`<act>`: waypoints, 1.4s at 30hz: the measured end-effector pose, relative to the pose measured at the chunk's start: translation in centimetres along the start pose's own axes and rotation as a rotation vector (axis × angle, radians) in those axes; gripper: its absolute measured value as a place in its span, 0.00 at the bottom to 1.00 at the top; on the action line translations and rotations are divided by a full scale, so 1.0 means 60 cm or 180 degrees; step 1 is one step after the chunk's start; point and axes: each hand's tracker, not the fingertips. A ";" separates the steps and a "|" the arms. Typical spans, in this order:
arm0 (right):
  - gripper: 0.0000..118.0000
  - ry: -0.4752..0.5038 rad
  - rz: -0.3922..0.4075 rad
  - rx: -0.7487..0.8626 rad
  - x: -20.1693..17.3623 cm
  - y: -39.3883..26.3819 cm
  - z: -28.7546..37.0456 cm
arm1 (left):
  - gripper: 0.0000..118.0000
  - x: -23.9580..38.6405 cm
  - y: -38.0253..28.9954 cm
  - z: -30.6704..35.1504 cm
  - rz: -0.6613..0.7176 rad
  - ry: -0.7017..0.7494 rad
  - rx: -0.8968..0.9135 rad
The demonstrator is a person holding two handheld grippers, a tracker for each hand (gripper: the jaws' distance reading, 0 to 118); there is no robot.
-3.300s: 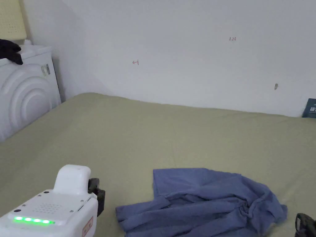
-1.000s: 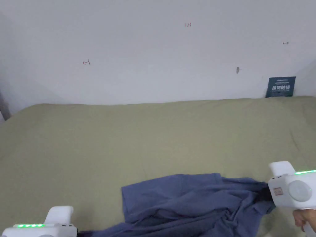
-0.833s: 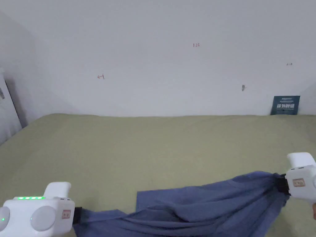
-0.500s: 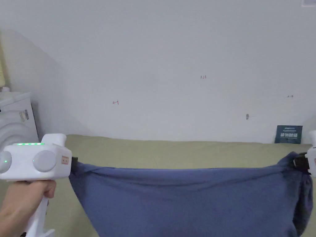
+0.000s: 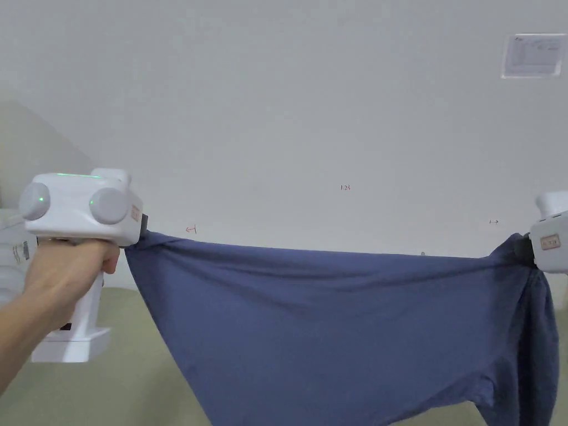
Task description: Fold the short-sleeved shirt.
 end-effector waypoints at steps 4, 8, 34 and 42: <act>0.06 -0.0062 -0.0040 0.0041 0.001 0.048 -0.051 | 0.04 0.027 0.046 -0.044 0.0009 0.0096 0.0032; 0.06 -0.0123 -0.0012 0.0052 -0.004 0.089 -0.116 | 0.04 0.051 0.086 -0.092 -0.0017 0.0202 0.0112; 0.06 -0.0164 -0.0235 -0.0069 -0.075 -0.045 -0.430 | 0.04 0.095 -0.088 -0.409 0.0123 0.0245 -0.0198; 0.06 -0.0077 -0.0030 -0.0651 -0.091 -0.315 -0.362 | 0.04 0.060 -0.319 -0.359 0.0115 -0.0030 -0.0732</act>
